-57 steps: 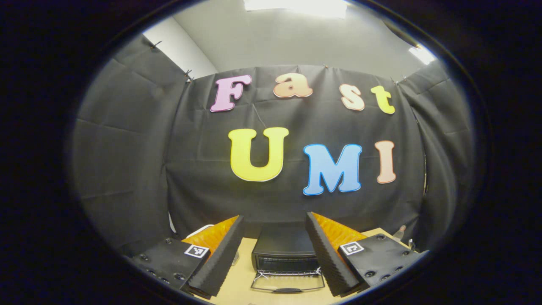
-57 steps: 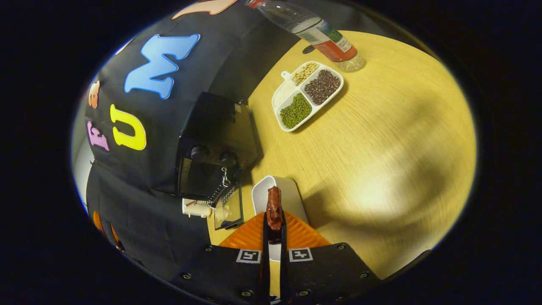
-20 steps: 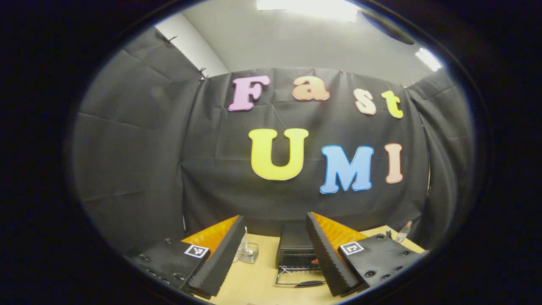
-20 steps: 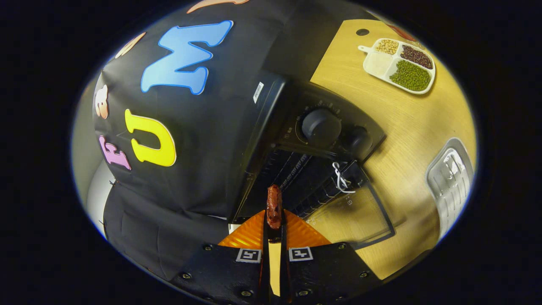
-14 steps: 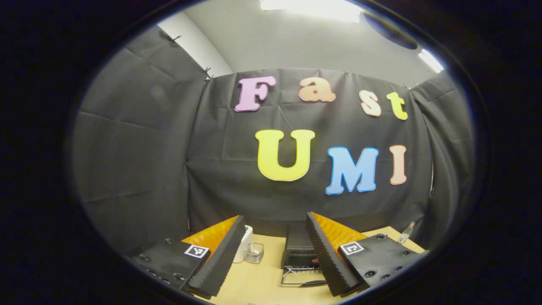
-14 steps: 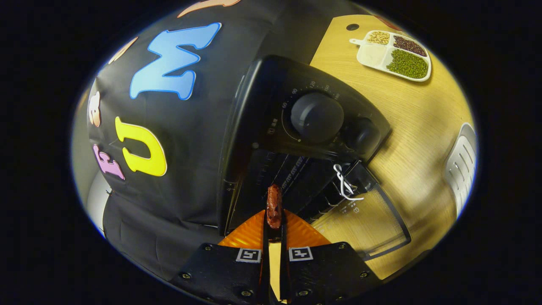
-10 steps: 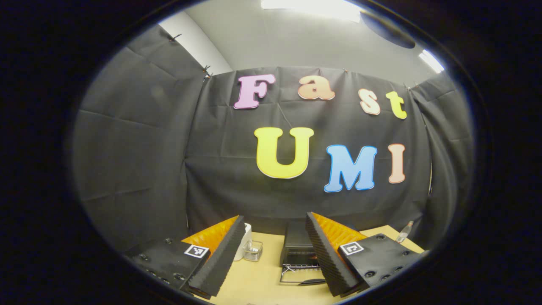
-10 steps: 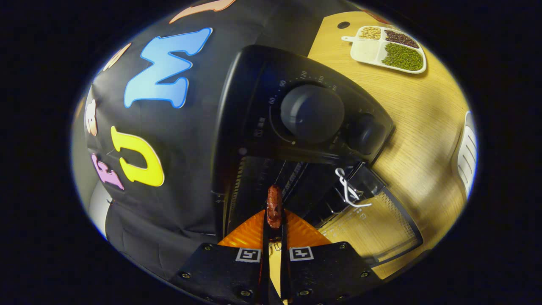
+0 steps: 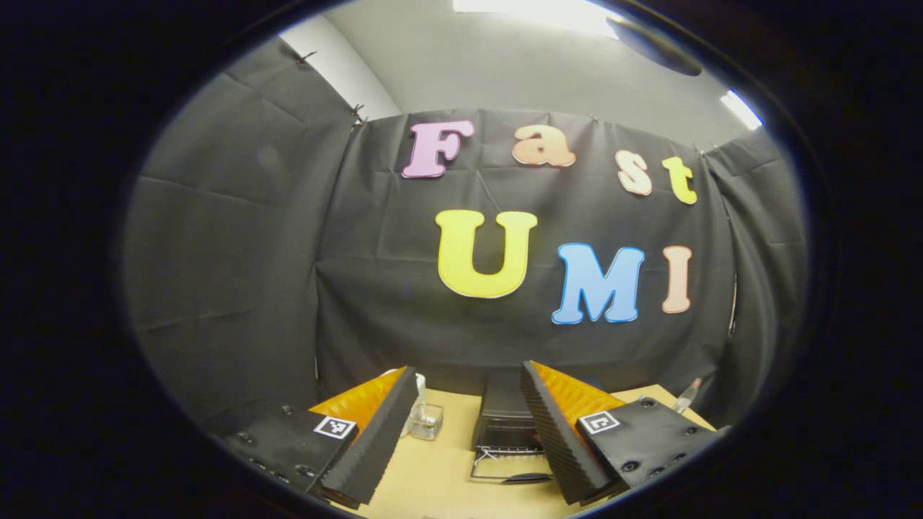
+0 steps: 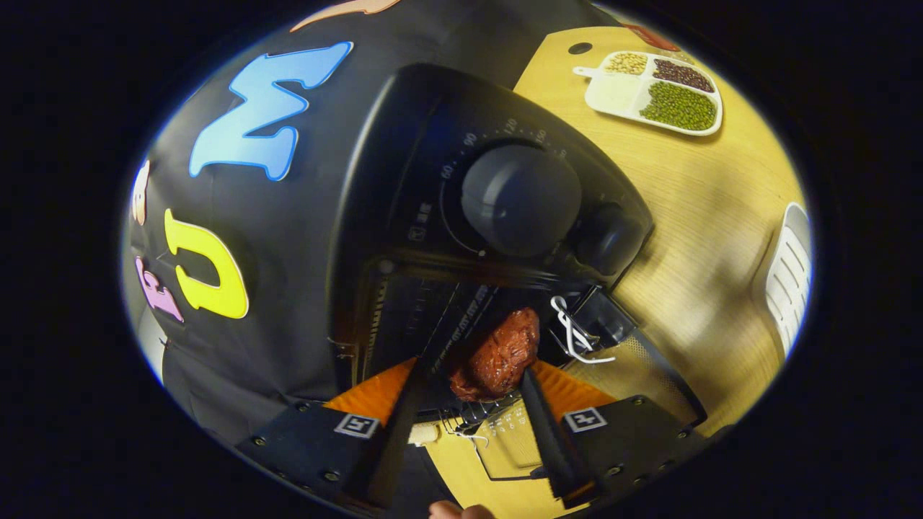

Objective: Open the electric oven with the left hand, put the food in, and close the electric oven.

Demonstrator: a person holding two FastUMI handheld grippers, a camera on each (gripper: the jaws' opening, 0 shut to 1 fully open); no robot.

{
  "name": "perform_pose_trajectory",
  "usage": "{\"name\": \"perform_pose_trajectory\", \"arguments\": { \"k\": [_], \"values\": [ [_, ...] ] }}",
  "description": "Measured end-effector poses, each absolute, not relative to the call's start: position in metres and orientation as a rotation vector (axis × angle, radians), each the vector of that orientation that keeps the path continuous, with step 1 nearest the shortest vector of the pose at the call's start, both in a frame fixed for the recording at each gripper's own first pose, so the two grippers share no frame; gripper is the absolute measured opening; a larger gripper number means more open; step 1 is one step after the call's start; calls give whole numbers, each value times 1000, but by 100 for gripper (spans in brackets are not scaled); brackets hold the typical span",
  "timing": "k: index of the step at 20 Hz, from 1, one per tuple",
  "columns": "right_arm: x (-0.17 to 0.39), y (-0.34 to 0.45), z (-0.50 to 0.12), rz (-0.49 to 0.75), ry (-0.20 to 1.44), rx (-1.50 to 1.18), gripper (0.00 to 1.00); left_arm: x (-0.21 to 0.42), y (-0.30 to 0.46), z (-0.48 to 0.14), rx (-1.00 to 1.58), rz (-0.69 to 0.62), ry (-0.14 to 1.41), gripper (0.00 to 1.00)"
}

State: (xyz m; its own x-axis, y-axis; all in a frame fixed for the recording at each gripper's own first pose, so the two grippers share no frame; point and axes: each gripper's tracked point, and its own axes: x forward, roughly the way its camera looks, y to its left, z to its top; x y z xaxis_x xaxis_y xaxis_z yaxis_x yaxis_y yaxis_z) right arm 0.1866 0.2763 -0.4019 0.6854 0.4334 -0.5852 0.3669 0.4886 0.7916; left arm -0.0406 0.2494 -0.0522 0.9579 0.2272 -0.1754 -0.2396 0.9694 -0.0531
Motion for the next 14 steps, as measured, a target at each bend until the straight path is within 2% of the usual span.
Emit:
{"name": "perform_pose_trajectory", "arguments": {
  "k": [1,2,9,14],
  "values": [
    [181,273,-401,54,873,1055,77,-38,247,-54,-74,234,171,100],
    [176,270,-399,67,883,1026,88,-35,245,-56,-75,229,173,100],
    [152,228,-343,156,787,739,88,-9,207,-70,-74,145,195,100],
    [134,174,-271,168,591,501,88,14,178,-82,-51,83,188,100]
  ]
}}
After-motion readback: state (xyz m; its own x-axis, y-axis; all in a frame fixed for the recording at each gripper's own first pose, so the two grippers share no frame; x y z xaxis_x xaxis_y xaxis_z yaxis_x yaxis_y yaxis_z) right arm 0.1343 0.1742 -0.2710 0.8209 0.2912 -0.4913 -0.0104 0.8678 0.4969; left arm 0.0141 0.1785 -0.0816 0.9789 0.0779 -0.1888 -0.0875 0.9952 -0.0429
